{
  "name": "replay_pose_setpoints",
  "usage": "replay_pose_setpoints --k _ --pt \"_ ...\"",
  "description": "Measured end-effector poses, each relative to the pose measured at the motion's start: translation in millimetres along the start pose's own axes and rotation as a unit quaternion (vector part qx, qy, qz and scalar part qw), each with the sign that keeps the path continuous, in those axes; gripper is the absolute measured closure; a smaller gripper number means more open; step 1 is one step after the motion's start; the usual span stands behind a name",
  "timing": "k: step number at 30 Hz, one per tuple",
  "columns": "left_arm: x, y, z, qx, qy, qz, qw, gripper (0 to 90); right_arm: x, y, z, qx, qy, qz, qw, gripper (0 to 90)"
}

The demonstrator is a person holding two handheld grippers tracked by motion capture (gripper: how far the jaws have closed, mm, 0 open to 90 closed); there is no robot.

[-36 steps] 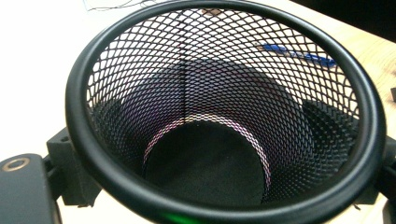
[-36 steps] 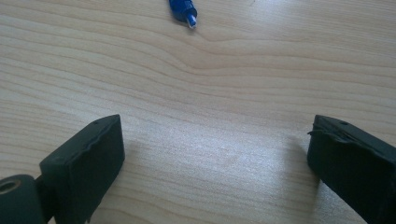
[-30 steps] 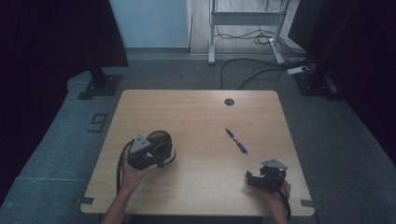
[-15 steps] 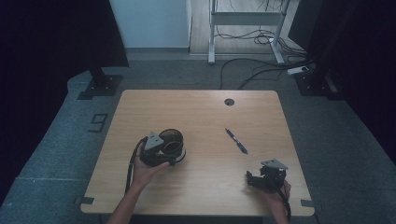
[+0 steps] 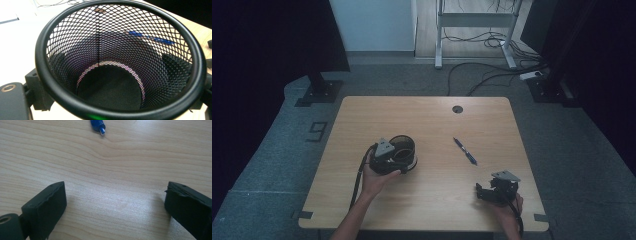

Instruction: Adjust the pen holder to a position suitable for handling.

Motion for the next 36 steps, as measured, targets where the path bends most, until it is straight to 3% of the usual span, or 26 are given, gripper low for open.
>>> replay_pose_setpoints --k 18,24,27,36 --pt "7.3 35.9 -10.8 -0.007 0.003 0.009 0.9999 9.2 0.0 0.0 0.0 0.000 0.000 0.000 1.0000 3.5" --pt "4.9 51.1 -11.4 -0.008 -0.002 0.016 0.9998 9.2 0.0 0.0 -0.1 0.000 0.000 0.000 1.0000 3.5" --pt "2.3 60.5 -11.6 -0.017 -0.015 0.017 0.9996 9.2 0.0 0.0 0.0 0.000 0.000 0.000 1.0000 3.5" --pt "-2.8 75.9 -12.6 -0.015 -0.009 0.024 0.9995 9.2 0.0 0.0 0.0 0.000 0.000 0.000 1.0000 3.5"
Point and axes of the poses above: each handheld gripper's, and its own axes: y roughly forward along the jaws, x roughly out of its top, z roughly to its left, the point moved 1 cm from there along y, roughly forward along the jaws, and after that the axes turned 7 degrees about -x, right-handed, at the moved point
